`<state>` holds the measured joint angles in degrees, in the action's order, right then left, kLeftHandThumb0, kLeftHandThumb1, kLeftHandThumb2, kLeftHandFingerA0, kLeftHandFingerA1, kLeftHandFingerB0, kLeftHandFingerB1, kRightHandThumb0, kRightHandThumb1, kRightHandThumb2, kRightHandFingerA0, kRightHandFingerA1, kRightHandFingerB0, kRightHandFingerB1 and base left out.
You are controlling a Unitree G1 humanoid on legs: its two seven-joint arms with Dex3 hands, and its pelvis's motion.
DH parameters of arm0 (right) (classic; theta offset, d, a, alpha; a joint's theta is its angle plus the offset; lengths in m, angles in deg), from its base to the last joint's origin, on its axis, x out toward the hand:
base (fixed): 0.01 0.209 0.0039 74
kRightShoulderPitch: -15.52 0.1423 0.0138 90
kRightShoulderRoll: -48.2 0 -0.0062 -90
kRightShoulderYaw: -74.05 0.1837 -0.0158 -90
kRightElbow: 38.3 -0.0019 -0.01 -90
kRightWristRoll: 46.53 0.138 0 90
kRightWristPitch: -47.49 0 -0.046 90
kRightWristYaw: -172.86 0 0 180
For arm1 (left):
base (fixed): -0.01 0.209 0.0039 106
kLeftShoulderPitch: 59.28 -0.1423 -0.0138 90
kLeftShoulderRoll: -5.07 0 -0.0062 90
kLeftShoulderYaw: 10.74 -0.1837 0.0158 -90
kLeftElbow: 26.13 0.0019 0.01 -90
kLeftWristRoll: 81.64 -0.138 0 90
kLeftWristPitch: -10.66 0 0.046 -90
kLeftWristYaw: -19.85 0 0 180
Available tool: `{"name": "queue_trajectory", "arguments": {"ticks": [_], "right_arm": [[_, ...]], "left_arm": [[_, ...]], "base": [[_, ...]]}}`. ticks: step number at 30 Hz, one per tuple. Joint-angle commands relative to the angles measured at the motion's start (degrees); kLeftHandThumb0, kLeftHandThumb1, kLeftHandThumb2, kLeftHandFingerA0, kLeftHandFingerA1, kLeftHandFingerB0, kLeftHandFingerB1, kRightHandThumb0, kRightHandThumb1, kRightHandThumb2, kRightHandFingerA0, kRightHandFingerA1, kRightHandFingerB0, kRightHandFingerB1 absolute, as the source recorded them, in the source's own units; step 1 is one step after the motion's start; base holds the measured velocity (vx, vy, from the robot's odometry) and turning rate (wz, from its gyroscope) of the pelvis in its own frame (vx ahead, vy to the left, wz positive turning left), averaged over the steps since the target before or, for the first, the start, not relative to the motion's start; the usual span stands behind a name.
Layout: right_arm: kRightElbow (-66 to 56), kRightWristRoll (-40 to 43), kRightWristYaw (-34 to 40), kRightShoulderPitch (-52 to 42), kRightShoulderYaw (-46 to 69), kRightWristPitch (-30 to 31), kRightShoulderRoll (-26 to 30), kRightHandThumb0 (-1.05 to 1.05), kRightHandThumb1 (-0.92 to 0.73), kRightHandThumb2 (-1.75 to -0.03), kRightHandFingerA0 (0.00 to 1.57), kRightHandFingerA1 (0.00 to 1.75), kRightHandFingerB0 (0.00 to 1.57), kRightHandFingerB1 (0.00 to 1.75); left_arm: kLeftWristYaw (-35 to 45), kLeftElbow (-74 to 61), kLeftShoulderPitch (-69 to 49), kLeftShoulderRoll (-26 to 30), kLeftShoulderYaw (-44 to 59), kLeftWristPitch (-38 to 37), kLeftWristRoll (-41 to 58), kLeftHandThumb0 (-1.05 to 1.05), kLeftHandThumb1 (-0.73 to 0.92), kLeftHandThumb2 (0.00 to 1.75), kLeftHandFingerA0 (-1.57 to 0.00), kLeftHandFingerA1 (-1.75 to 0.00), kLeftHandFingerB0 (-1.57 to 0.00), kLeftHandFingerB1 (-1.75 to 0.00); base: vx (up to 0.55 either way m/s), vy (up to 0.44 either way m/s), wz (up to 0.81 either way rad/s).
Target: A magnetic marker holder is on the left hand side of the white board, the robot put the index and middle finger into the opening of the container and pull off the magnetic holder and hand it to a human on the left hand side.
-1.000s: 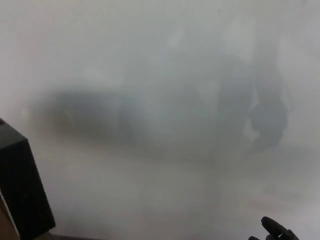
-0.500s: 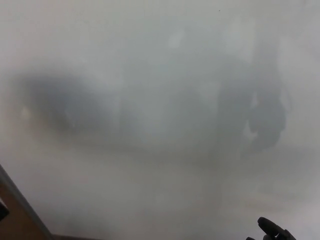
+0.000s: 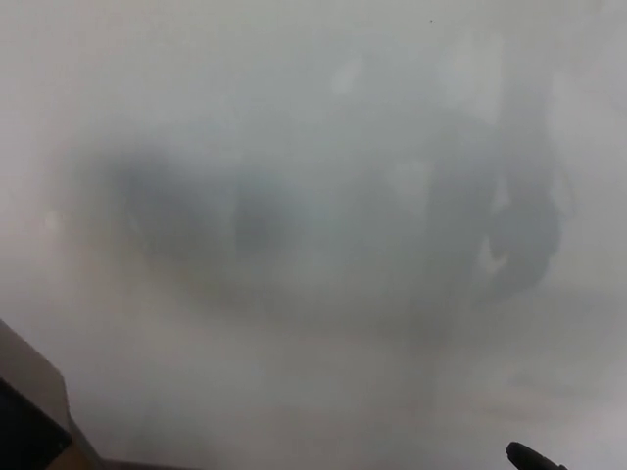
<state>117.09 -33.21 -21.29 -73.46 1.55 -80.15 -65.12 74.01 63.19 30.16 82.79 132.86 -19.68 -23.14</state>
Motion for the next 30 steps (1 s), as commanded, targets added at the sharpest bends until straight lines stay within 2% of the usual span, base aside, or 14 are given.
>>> {"name": "queue_trajectory", "arguments": {"ticks": [1, 4, 5, 7, 15, 19, 22, 27, 30], "right_arm": [[0.3, -0.3, -1.1, -1.3, -0.1, 0.3, 1.8, -0.60, -0.77, -0.63, 0.52, 0.56, 0.54, 0.51], [0.2, -0.8, -0.3, -1.9, -0.5, -0.4, 1.8, -0.60, -0.77, -0.63, 0.54, 0.55, 0.55, 0.50], [0.1, -0.6, -0.4, -2.1, -0.4, -0.5, 1.9, -0.60, -0.78, -0.63, 0.54, 0.57, 0.56, 0.50], [-0.1, -0.5, -0.5, -2.5, -0.3, -0.5, 2.1, -0.60, -0.79, -0.63, 0.54, 0.58, 0.57, 0.51], [-0.9, 1.9, -3.9, -4.0, 1.2, 0.7, 2.1, -0.60, -0.81, -0.64, 0.49, 0.63, 0.55, 0.50], [-1.6, 4.9, -5.5, -4.0, 3.5, 2.2, 1.1, -0.57, -0.78, -0.63, 0.50, 0.55, 0.50, 0.48], [-2.0, 5.2, -5.9, -4.2, 4.2, 2.6, 0.6, -0.59, -0.78, -0.63, 0.50, 0.54, 0.45, 0.46], [-2.4, 4.7, -5.5, -4.4, 4.5, 2.9, 0.5, -0.57, -0.80, -0.64, 0.48, 0.52, 0.46, 0.45], [-2.3, 4.9, -5.6, -4.4, 4.8, 2.9, 0.6, -0.57, -0.78, -0.63, 0.51, 0.53, 0.48, 0.46]], "left_arm": [[-6.5, -1.9, -0.5, -0.9, -2.6, 3.5, 9.8, -0.47, 0.74, 0.63, -0.98, -1.19, -0.84, -0.80], [-6.4, -1.4, -0.7, -0.4, -3.9, 2.5, 10.3, -0.49, 0.75, 0.62, -0.96, -1.16, -0.85, -0.85], [-7.6, -1.2, -0.8, -0.3, -4.3, 2.7, 11.0, -0.47, 0.75, 0.62, -1.00, -1.13, -0.85, -0.74], [-9.1, -1.3, -1.0, -0.5, -5.0, 2.5, 12.0, -0.45, 0.74, 0.62, -0.99, -1.15, -0.88, -0.70], [-8.1, 0.2, -1.7, 0.4, -8.5, 0.8, 13.7, -0.42, 0.74, 0.62, -0.98, -1.14, -0.87, -0.72], [-8.3, 0.2, -2.6, 0.4, -9.3, 0.0, 14.9, -0.42, 0.70, 0.61, -0.97, -1.11, -0.90, -0.68], [-9.2, 0.2, -3.2, 1.1, -9.9, -0.1, 15.4, -0.41, 0.71, 0.62, -0.98, -1.21, -0.90, -0.66], [-9.4, 0.2, -3.8, 1.8, -10.9, -0.6, 16.0, -0.41, 0.72, 0.62, -0.97, -1.22, -0.89, -0.69], [-10.1, 0.2, -4.4, 1.7, -11.4, -1.0, 17.0, -0.40, 0.71, 0.62, -0.97, -1.20, -0.89, -0.64]], "base": [[0.00, 0.000, 0.00], [0.00, 0.000, 0.00], [0.00, 0.000, 0.00], [0.00, 0.000, 0.00], [0.00, 0.000, 0.00], [0.00, 0.000, 0.00], [0.00, 0.000, 0.00], [0.00, 0.000, 0.00], [0.00, 0.000, 0.00]]}}
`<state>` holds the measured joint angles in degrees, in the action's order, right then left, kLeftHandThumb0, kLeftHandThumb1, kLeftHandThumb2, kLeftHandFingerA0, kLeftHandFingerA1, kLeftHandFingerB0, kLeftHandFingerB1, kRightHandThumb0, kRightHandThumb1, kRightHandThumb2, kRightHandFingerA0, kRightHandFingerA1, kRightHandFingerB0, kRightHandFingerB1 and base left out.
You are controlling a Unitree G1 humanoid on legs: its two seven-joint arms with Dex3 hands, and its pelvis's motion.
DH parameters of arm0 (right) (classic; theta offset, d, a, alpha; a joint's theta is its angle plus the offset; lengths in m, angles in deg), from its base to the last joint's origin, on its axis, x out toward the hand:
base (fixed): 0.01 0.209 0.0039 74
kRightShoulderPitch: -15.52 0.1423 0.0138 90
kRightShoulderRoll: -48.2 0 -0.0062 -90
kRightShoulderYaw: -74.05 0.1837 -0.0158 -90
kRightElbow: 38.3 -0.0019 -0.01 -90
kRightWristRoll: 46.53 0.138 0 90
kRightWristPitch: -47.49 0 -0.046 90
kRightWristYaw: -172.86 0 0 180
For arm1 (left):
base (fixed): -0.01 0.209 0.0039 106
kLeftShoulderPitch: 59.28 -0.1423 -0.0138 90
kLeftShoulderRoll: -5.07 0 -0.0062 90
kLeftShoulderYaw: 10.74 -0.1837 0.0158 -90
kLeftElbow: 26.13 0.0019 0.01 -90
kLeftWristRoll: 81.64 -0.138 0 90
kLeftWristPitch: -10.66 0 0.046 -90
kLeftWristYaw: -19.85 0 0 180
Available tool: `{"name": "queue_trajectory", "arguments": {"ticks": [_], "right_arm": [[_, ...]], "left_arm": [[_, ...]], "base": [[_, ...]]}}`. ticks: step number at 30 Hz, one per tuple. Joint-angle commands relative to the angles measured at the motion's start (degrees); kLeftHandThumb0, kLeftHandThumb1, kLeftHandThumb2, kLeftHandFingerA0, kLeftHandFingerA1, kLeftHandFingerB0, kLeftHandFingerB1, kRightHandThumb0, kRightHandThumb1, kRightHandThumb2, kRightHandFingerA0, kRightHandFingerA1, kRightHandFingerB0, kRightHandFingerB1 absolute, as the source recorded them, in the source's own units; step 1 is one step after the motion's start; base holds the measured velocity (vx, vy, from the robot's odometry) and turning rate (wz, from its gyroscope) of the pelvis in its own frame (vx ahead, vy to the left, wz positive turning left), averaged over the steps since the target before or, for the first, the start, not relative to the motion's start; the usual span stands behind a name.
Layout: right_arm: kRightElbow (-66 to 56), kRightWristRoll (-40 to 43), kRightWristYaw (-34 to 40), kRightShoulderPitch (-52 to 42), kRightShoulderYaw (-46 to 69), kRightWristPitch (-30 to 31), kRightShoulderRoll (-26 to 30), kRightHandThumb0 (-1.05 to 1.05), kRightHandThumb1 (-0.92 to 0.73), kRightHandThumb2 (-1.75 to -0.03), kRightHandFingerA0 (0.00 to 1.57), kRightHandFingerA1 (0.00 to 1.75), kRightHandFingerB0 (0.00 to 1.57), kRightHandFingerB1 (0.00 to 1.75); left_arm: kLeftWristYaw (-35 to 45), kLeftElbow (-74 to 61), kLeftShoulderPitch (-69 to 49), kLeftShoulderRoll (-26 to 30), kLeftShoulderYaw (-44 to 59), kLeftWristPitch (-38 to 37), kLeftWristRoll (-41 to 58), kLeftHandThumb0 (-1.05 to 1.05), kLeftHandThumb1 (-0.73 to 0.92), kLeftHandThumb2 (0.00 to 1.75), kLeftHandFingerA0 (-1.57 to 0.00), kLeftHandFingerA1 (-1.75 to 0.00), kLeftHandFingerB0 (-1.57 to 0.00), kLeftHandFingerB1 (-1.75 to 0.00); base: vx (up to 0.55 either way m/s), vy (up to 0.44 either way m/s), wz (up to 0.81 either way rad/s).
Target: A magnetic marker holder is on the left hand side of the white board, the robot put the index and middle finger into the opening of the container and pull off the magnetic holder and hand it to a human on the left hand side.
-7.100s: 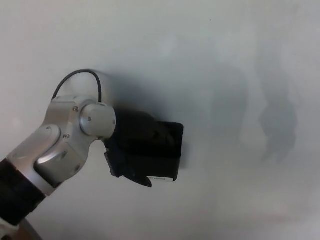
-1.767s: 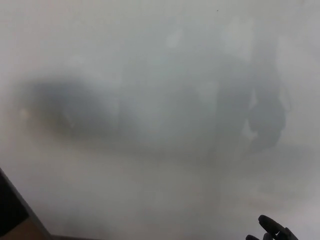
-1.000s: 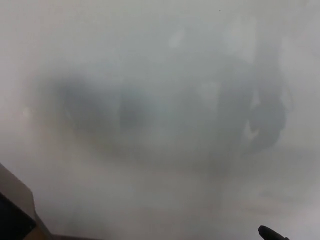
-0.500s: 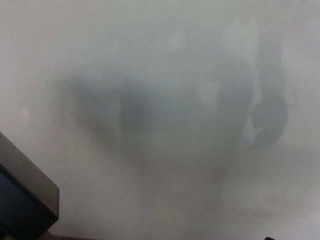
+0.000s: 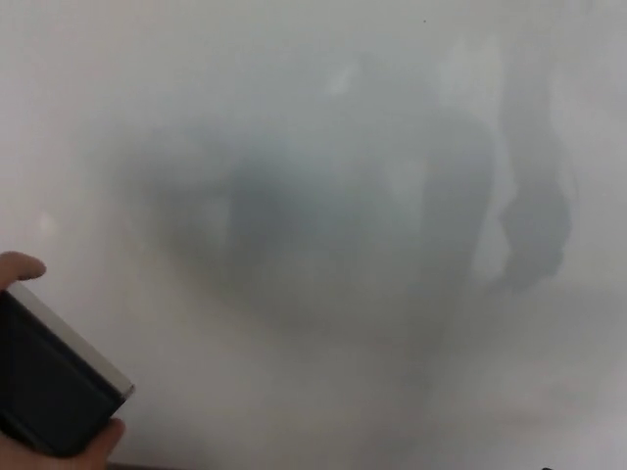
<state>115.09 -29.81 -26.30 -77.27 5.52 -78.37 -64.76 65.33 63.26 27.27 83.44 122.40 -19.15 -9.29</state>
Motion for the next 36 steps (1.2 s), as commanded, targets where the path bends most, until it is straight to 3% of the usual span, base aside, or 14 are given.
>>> {"name": "queue_trajectory", "arguments": {"ticks": [1, 14, 16, 17, 22, 23, 24, 25, 27, 29, 31, 34, 35, 36], "right_arm": [[-0.3, 1.5, -0.5, -0.6, 0.9, 1.1, 0.2, -0.57, -0.78, -0.63, 0.51, 0.53, 0.48, 0.46], [-6.8, 10.4, -7.9, -0.6, 4.9, 11.6, -2.4, -0.69, -0.72, -0.62, 0.55, 0.56, 0.46, 0.41], [-9.8, 11.8, -9.8, -1.2, 5.0, 15.0, -3.6, -0.69, -0.58, -0.96, 0.51, 0.64, 0.38, 0.53], [-9.4, 11.9, -10.5, -1.2, 5.0, 15.5, -3.6, -0.70, -0.76, -0.62, 0.50, 0.55, 0.42, 0.41], [-8.9, 11.6, -11.4, -1.7, 4.9, 17.4, -3.1, -0.70, -0.77, -0.63, 0.45, 0.56, 0.40, 0.40], [-8.9, 11.5, -11.4, -1.6, 4.8, 17.6, -3.0, -0.70, -0.77, -0.63, 0.46, 0.54, 0.40, 0.38], [-9.0, 11.5, -11.4, -1.6, 4.8, 17.8, -3.0, -0.70, -0.77, -0.63, 0.46, 0.54, 0.40, 0.38], [-9.1, 11.5, -11.4, -1.5, 4.7, 18.1, -2.9, -0.70, -0.75, -0.63, 0.48, 0.54, 0.41, 0.39], [-9.0, 11.6, -11.4, -1.3, 4.7, 18.5, -2.9, -0.71, -0.76, -0.63, 0.47, 0.54, 0.40, 0.38], [-9.0, 11.8, -11.6, -1.3, 4.8, 18.9, -2.8, -0.69, -0.61, -0.98, 0.41, 0.61, 0.32, 0.52], [-9.0, 11.8, -11.6, -1.2, 4.8, 19.0, -2.7, -0.70, -0.78, -0.63, 0.47, 0.55, 0.38, 0.38], [-9.0, 11.9, -11.2, -0.9, 4.9, 19.4, -2.7, -0.69, -0.77, -0.63, 0.47, 0.55, 0.39, 0.38], [-9.0, 11.8, -11.3, -1.0, 4.8, 19.2, -2.7, -0.70, -0.77, -0.63, 0.48, 0.55, 0.39, 0.39], [-9.0, 12.0, -11.6, -0.8, 4.9, 19.3, -2.7, -0.69, -0.59, -0.96, 0.42, 0.62, 0.33, 0.52]], "left_arm": [[-1.5, 0.1, -1.5, 1.1, -1.0, -1.6, 3.3, -0.40, 0.71, 0.62, -0.97, -1.20, -0.89, -0.64], [-2.0, 0.2, -1.9, 2.4, -2.9, -3.6, 4.6, -0.39, 0.70, 0.61, -0.98, -1.16, -0.90, -0.60], [-1.7, 0.4, -2.1, 2.5, -3.2, -4.0, 4.9, -0.39, 0.69, 0.60, -0.97, -1.17, -0.88, -0.60], [-1.3, 0.6, -2.1, 2.6, -3.4, -3.8, 5.0, -0.38, 0.70, 0.61, -0.96, -1.18, -0.90, -0.61], [-1.4, 0.7, -2.1, 2.5, -4.2, -4.4, 5.6, -0.38, 0.68, 0.60, -0.96, -1.14, -0.83, -0.57], [-1.2, -0.2, -2.5, 2.7, -4.3, -5.3, 4.7, -0.43, 0.62, 0.59, -0.70, -0.76, -0.78, -0.45], [-0.9, -0.8, -2.9, 2.9, -4.4, -5.9, 3.9, -0.43, 0.62, 0.59, -0.70, -0.76, -0.78, -0.45], [1.9, -1.5, -3.3, 3.7, -5.1, -7.2, 2.3, -0.55, 0.53, 0.56, -0.26, -0.38, -0.25, -0.38], [8.2, -0.7, -3.1, 5.1, -6.7, -8.0, 1.2, -0.60, 0.37, 0.77, 0.00, -0.22, 0.00, -0.25], [12.7, -0.5, -3.0, 5.9, -8.2, -9.1, 0.8, -0.62, 0.36, 0.80, 0.00, -0.27, 0.00, -0.25], [13.3, -0.9, -3.0, 5.9, -8.7, -10.4, 0.0, -0.69, 0.40, 0.83, 0.00, -0.25, 0.00, -0.22], [14.1, -0.6, -3.1, 6.2, -9.6, -12.4, -1.2, -0.66, 0.38, 0.83, -0.01, -0.29, 0.00, -0.26], [14.7, -0.5, -3.4, 6.4, -10.0, -12.7, -1.5, -0.79, 0.43, 0.57, -0.03, -0.32, 0.00, -0.29], [15.6, -0.2, -3.5, 6.8, -10.5, -13.1, -1.9, -0.78, 0.36, 0.74, -0.01, -0.26, -0.06, -0.27]], "base": [[0.00, 0.000, 0.00], [0.00, 0.000, 0.00], [0.00, 0.000, 0.00], [0.00, 0.000, 0.00], [0.00, 0.000, 0.00], [0.00, 0.000, 0.00], [0.00, 0.000, 0.00], [0.00, 0.000, 0.00], [0.00, 0.000, 0.00], [0.00, 0.000, 0.00], [0.00, 0.000, 0.00], [0.00, 0.000, 0.00], [0.00, 0.000, 0.00], [0.00, 0.000, 0.00]]}}
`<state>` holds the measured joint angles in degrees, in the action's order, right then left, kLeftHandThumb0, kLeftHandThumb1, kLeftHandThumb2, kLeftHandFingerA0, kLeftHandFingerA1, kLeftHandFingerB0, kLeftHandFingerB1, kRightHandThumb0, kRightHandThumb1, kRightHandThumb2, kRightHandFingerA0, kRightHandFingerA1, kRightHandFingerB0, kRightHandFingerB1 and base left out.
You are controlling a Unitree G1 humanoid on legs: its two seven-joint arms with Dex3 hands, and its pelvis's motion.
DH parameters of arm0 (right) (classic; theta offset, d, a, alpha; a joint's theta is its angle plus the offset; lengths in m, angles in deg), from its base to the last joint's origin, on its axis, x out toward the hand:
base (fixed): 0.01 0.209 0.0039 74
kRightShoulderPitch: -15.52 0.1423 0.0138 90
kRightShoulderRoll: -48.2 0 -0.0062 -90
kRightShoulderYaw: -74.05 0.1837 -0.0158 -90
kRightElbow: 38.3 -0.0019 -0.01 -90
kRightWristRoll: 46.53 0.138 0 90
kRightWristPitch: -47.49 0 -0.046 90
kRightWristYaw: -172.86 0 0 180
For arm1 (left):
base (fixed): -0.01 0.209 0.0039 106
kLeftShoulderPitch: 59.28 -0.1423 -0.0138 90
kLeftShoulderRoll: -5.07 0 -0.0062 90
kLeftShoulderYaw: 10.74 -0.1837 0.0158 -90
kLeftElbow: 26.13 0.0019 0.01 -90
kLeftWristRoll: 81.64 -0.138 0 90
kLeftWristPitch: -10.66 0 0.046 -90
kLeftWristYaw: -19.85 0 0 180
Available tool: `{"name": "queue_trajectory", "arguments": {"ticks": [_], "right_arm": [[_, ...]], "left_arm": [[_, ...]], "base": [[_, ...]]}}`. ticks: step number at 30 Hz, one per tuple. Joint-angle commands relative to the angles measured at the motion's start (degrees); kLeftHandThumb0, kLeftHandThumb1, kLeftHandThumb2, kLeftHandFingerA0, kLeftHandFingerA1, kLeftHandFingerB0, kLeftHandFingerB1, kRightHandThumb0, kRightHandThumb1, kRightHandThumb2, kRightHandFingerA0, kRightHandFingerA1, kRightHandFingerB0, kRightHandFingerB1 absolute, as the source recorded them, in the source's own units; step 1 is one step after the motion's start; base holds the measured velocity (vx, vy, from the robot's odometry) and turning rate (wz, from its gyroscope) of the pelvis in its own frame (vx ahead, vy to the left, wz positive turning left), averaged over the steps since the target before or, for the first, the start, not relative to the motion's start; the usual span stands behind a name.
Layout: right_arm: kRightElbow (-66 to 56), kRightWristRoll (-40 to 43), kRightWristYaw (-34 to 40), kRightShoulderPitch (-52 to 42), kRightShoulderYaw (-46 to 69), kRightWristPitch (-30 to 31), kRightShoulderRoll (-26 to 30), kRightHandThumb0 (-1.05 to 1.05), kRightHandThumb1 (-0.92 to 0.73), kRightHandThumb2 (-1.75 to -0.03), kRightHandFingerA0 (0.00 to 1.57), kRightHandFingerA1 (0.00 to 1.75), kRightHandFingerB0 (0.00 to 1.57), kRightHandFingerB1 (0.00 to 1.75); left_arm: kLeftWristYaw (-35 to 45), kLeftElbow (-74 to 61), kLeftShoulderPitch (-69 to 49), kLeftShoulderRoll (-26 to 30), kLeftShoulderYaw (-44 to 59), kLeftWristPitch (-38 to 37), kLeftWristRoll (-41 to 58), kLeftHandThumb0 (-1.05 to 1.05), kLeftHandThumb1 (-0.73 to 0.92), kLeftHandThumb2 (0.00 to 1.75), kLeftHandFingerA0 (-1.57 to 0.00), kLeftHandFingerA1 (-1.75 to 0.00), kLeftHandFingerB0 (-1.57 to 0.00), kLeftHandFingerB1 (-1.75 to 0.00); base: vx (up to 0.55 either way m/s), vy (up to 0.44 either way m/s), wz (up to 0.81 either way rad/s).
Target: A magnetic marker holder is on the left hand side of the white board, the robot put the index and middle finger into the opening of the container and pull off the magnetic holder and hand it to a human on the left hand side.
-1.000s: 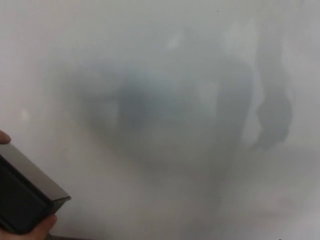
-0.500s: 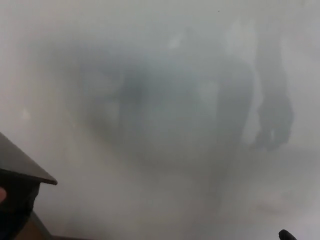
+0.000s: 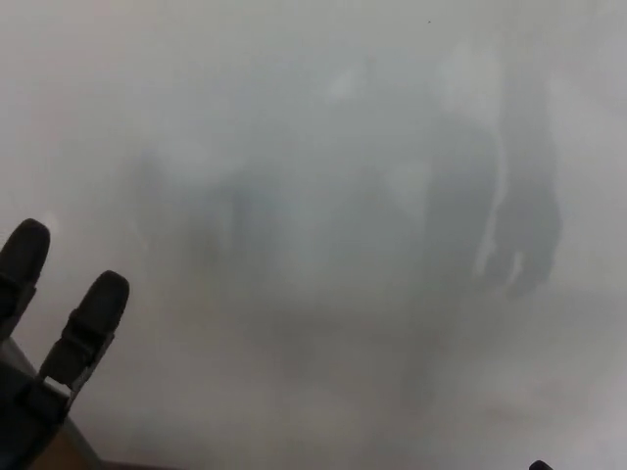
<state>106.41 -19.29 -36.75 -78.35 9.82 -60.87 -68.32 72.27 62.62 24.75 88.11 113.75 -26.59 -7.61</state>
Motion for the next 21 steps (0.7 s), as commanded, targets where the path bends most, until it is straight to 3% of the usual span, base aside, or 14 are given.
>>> {"name": "queue_trajectory", "arguments": {"ticks": [1, 2, 3, 5, 6, 7, 8, 9, 10, 11, 12, 15, 20, 21], "right_arm": [[-0.3, 1.7, -1.4, 0.4, 0.7, 1.9, 0.8, -0.69, -0.59, -0.96, 0.42, 0.62, 0.33, 0.52], [-0.3, 1.7, -1.3, 0.5, 0.7, 1.9, 0.8, -0.70, -0.75, -0.63, 0.48, 0.54, 0.40, 0.39], [-0.3, 1.6, -1.0, 0.5, 0.7, 1.9, 0.9, -0.70, -0.60, -0.98, 0.44, 0.62, 0.34, 0.52], [-0.4, 1.5, -0.9, 0.5, 0.7, 2.2, 1.0, -0.70, -0.61, -0.98, 0.44, 0.62, 0.32, 0.51], [-0.5, 1.5, -1.1, 0.3, 0.7, 2.3, 1.0, -0.70, -0.77, -0.63, 0.51, 0.55, 0.41, 0.38], [-0.6, 1.5, -1.1, 0.2, 0.7, 2.2, 1.0, -0.70, -0.77, -0.63, 0.51, 0.55, 0.41, 0.38], [-0.8, 1.5, -1.2, -0.1, 0.8, 2.3, 1.0, -0.71, -0.77, -0.63, 0.51, 0.55, 0.41, 0.38], [-0.9, 1.6, -1.3, -0.2, 0.8, 2.4, 1.0, -0.71, -0.77, -0.63, 0.51, 0.55, 0.41, 0.38], [-1.1, 1.7, -1.5, -0.5, 0.9, 2.5, 1.1, -0.70, -0.77, -0.63, 0.48, 0.55, 0.41, 0.39], [-1.2, 1.7, -1.6, -0.6, 0.9, 2.6, 1.1, -0.70, -0.77, -0.63, 0.48, 0.55, 0.41, 0.39], [-1.4, 1.7, -1.9, -1.0, 1.0, 2.6, 1.2, -0.70, -0.78, -0.63, 0.48, 0.55, 0.41, 0.38], [-1.3, 1.4, -2.2, -1.3, 1.0, 2.4, 1.4, -0.70, -0.78, -0.63, 0.49, 0.56, 0.44, 0.39], [-1.5, 1.3, -2.8, -2.9, 1.2, 2.5, 2.1, -0.70, -0.79, -0.64, 0.45, 0.53, 0.37, 0.37], [-1.4, 1.2, -2.9, -3.2, 1.1, 2.6, 2.2, -0.70, -0.79, -0.63, 0.47, 0.54, 0.38, 0.37]], "left_arm": [[9.4, 0.7, -1.0, 2.5, -2.2, -6.1, -4.0, -0.78, 0.36, 0.74, -0.01, -0.26, -0.06, -0.27], [10.3, 1.3, -0.9, 2.8, -2.8, -6.4, -4.5, -0.79, 0.33, 0.73, 0.00, -0.26, -0.04, -0.29], [10.9, 2.0, -0.9, 3.0, -3.3, -6.9, -5.1, -0.57, 0.33, 0.82, 0.00, -0.32, 0.00, -0.34], [12.7, 4.3, -0.8, 3.2, -4.6, -8.0, -6.4, -0.58, 0.34, 0.82, 0.00, -0.32, 0.00, -0.32], [14.2, 6.5, -0.9, 3.5, -5.7, -8.5, -7.4, -0.58, 0.35, 0.82, -0.01, -0.32, -0.01, -0.34], [15.0, 7.6, -1.0, 3.7, -6.3, -8.7, -8.0, -0.58, 0.35, 0.82, -0.01, -0.32, -0.01, -0.34], [16.5, 10.8, -1.2, 4.2, -7.8, -9.2, -9.7, -0.73, 0.36, 0.67, -0.08, -0.27, -0.08, -0.32], [17.2, 12.3, -1.3, 4.4, -8.6, -9.6, -10.5, -0.73, 0.36, 0.67, -0.08, -0.27, -0.08, -0.32], [18.4, 15.1, -1.4, 4.6, -9.9, -10.5, -12.0, -0.67, 0.40, 0.54, -0.06, -0.30, -0.10, -0.30], [18.9, 16.1, -1.4, 4.7, -10.4, -11.0, -12.6, -0.67, 0.40, 0.54, -0.06, -0.30, -0.10, -0.30], [19.7, 18.2, -1.6, 4.9, -11.8, -13.0, -14.5, -0.54, 0.33, 0.79, 0.00, -0.40, -0.03, -0.44], [20.2, 22.9, -2.1, 5.3, -14.8, -17.2, -19.2, -0.35, 0.14, 0.80, 0.00, -0.50, 0.00, -0.48], [14.4, 28.3, -4.2, 5.7, -24.4, -34.1, -35.6, -0.32, 0.30, 0.87, 0.00, -0.49, 0.00, -0.47], [9.2, 29.1, -4.9, 5.5, -27.2, -41.0, -42.0, -0.63, 0.54, 0.57, -0.26, -0.34, -0.26, -0.30]], "base": [[0.00, 0.000, 0.00], [0.00, 0.000, 0.00], [0.00, 0.000, 0.00], [0.00, 0.000, 0.00], [0.00, 0.000, 0.00], [0.00, 0.000, 0.00], [0.00, 0.000, 0.00], [0.00, 0.000, 0.00], [0.00, 0.000, 0.00], [0.00, 0.000, 0.00], [0.00, 0.000, 0.00], [0.00, 0.000, 0.00], [0.00, 0.000, 0.00], [0.00, 0.000, 0.00]]}}
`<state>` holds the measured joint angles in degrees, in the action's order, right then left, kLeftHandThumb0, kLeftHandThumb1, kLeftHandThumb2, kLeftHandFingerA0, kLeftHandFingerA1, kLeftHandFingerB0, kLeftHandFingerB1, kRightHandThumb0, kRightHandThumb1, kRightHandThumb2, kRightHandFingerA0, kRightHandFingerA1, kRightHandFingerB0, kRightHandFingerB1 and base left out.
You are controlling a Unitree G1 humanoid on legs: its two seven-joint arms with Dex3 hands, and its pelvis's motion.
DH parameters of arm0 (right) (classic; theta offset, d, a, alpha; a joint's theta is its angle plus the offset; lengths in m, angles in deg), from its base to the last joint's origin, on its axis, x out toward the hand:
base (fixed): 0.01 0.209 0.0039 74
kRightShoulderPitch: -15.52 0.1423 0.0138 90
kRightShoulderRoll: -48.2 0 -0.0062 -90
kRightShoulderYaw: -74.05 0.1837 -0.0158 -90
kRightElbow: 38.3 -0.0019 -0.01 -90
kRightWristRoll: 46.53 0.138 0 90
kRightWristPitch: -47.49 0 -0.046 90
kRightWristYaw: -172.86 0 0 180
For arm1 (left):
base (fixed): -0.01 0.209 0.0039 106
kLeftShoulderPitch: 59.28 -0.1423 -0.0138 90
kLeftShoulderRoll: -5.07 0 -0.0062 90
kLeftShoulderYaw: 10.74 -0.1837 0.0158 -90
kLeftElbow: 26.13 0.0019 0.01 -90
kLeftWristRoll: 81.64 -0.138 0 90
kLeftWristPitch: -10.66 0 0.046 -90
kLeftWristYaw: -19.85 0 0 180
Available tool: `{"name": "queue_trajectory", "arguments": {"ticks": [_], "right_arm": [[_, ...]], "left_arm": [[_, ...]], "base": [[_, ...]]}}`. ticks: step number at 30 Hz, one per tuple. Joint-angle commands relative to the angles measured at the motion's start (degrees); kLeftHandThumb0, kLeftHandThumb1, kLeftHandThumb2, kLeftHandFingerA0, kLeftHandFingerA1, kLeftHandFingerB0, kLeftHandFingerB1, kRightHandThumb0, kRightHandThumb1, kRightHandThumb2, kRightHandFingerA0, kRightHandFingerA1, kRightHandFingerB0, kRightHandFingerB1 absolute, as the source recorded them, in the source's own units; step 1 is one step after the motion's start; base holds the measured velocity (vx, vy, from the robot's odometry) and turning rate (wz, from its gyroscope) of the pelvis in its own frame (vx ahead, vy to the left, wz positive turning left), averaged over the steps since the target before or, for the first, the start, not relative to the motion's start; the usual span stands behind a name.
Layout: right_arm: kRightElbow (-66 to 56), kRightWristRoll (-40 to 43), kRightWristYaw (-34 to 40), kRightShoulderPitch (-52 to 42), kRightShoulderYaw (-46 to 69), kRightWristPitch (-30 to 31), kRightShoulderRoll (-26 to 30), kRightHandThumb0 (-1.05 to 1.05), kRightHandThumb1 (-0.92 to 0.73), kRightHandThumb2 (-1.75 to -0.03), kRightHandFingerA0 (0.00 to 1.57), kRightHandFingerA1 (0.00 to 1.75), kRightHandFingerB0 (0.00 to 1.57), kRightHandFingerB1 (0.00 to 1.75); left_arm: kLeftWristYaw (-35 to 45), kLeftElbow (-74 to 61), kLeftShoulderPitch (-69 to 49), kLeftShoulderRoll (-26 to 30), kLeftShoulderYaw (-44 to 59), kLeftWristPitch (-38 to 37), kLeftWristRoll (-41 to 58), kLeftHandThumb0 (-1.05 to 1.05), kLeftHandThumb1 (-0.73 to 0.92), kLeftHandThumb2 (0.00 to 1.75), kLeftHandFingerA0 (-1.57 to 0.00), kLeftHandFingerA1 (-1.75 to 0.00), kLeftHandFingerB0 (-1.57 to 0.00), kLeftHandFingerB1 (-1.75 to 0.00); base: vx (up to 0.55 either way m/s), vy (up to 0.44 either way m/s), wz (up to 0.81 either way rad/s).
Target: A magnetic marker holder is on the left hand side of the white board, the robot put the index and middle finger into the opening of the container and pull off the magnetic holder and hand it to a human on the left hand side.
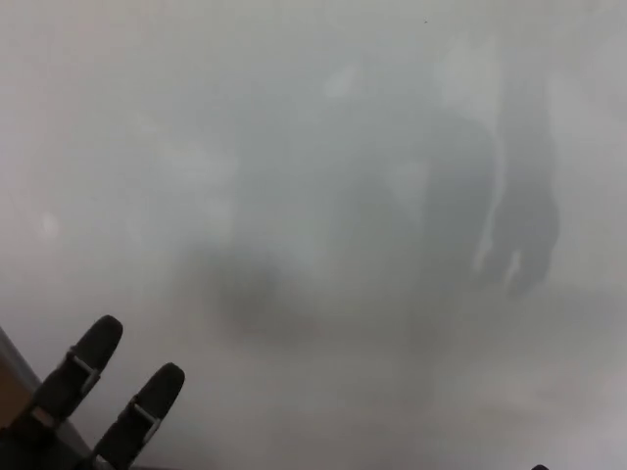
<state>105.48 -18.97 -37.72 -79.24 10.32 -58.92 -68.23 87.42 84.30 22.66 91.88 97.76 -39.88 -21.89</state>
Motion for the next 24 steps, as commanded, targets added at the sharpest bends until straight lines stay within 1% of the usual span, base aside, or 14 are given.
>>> {"name": "queue_trajectory", "arguments": {"ticks": [1, 5, 6, 7, 8, 9, 10, 11, 14, 16, 18, 21, 22, 24], "right_arm": [[-0.4, 0.9, -1.9, -2.4, 0.7, 0.7, 2.1, -0.70, -0.79, -0.63, 0.47, 0.54, 0.38, 0.37], [-0.4, 1.0, -2.3, -3.1, 0.7, 1.0, 2.1, -0.68, -0.79, -0.64, 0.47, 0.52, 0.38, 0.38], [-0.3, 1.0, -2.3, -3.3, 0.7, 0.8, 2.1, -0.68, -0.62, -0.99, 0.44, 0.62, 0.32, 0.52], [-0.2, 0.9, -2.3, -3.4, 0.7, 0.6, 2.1, -0.68, -0.62, -0.99, 0.44, 0.62, 0.32, 0.52], [-0.2, 0.7, -2.2, -3.5, 0.6, 0.4, 2.1, -0.68, -0.79, -0.64, 0.48, 0.55, 0.37, 0.39], [-0.2, 0.5, -2.2, -3.6, 0.4, 0.6, 2.2, -0.67, -0.63, -0.99, 0.41, 0.62, 0.28, 0.51], [-0.1, 0.4, -2.1, -3.6, 0.4, 0.7, 2.3, -0.67, -0.63, -0.99, 0.41, 0.62, 0.28, 0.51], [0.1, 0.2, -2.1, -3.3, 0.2, 0.7, 2.4, -0.67, -0.80, -0.64, 0.46, 0.54, 0.34, 0.37], [0.3, 0.1, -2.0, -2.8, 0.1, 0.5, 2.5, -0.67, -0.79, -0.63, 0.45, 0.54, 0.34, 0.38], [0.4, 0.3, -2.0, -2.6, 0.3, 0.8, 2.6, -0.69, -0.62, -0.98, 0.45, 0.63, 0.33, 0.52], [0.5, 0.2, -1.9, -2.6, 0.2, 0.9, 2.6, -0.67, -0.78, -0.63, 0.50, 0.57, 0.40, 0.39], [0.8, 0.3, -2.5, -2.6, 0.1, 1.4, 2.7, -0.66, -0.79, -0.64, 0.48, 0.56, 0.38, 0.40], [1.0, 0.2, -2.3, -2.5, 0.0, 1.3, 2.6, -0.67, -0.63, -0.99, 0.45, 0.64, 0.34, 0.53], [1.2, 0.0, -2.2, -2.6, 0.0, 1.1, 2.4, -0.67, -0.64, -0.99, 0.45, 0.63, 0.33, 0.53]], "left_arm": [[-8.9, 7.5, -3.2, 1.6, -12.4, -31.2, -30.7, -0.63, 0.54, 0.57, -0.26, -0.34, -0.26, -0.30], [-22.8, 12.7, -3.7, 1.0, -17.7, -45.5, -43.1, -0.76, 0.67, 0.61, -0.29, -0.36, -0.28, -0.29], [-26.0, 14.5, -3.4, 0.9, -19.0, -46.8, -45.0, -0.75, 0.67, 0.62, -0.25, -0.36, -0.30, -0.31], [-29.4, 16.8, -3.1, 0.8, -20.4, -48.4, -46.8, -0.75, 0.67, 0.62, -0.25, -0.36, -0.30, -0.31], [-31.1, 19.3, -2.5, 0.3, -20.8, -47.9, -46.6, -0.72, 0.68, 0.59, -0.31, -0.38, -0.32, -0.30], [-32.0, 22.6, -1.9, -0.7, -20.0, -45.8, -44.3, -0.64, 0.51, 0.92, -0.38, -0.56, -0.20, -0.43], [-32.5, 25.0, -1.4, -1.4, -19.5, -44.4, -42.7, -0.64, 0.51, 0.92, -0.38, -0.56, -0.20, -0.43], [-33.0, 27.5, -0.7, -2.2, -18.3, -43.0, -40.3, -0.67, 0.50, 0.90, -0.40, -0.57, -0.23, -0.43], [-32.4, 29.7, 0.5, -2.6, -16.9, -42.6, -37.7, -0.70, 0.53, 0.90, -0.35, -0.55, -0.20, -0.42], [-31.0, 31.3, 1.3, -2.5, -16.0, -41.3, -35.7, -0.61, 0.66, 0.60, -0.30, -0.41, -0.28, -0.29], [-30.7, 32.3, 1.4, -2.4, -15.8, -41.8, -35.2, -0.60, 0.67, 0.60, -0.30, -0.41, -0.26, -0.29], [-29.3, 34.0, 0.8, -3.1, -13.6, -42.0, -32.5, -0.56, 0.68, 0.60, -0.32, -0.43, -0.25, -0.30], [-29.0, 34.8, 0.8, -3.1, -13.2, -42.5, -32.2, -0.57, 0.68, 0.60, -0.32, -0.43, -0.25, -0.30], [-28.9, 35.6, 0.7, -3.2, -12.9, -43.4, -32.2, -0.56, 0.67, 0.60, -0.31, -0.43, -0.27, -0.30]], "base": [[0.00, 0.000, 0.00], [0.00, 0.000, 0.00], [0.00, 0.000, 0.00], [0.00, 0.000, 0.00], [0.00, 0.000, 0.00], [0.00, 0.000, 0.00], [0.00, 0.000, 0.00], [0.00, 0.000, 0.00], [0.00, 0.000, 0.00], [0.00, 0.000, 0.00], [0.00, 0.000, 0.00], [0.00, 0.000, 0.00], [0.00, 0.000, 0.00], [0.00, 0.000, 0.00]]}}
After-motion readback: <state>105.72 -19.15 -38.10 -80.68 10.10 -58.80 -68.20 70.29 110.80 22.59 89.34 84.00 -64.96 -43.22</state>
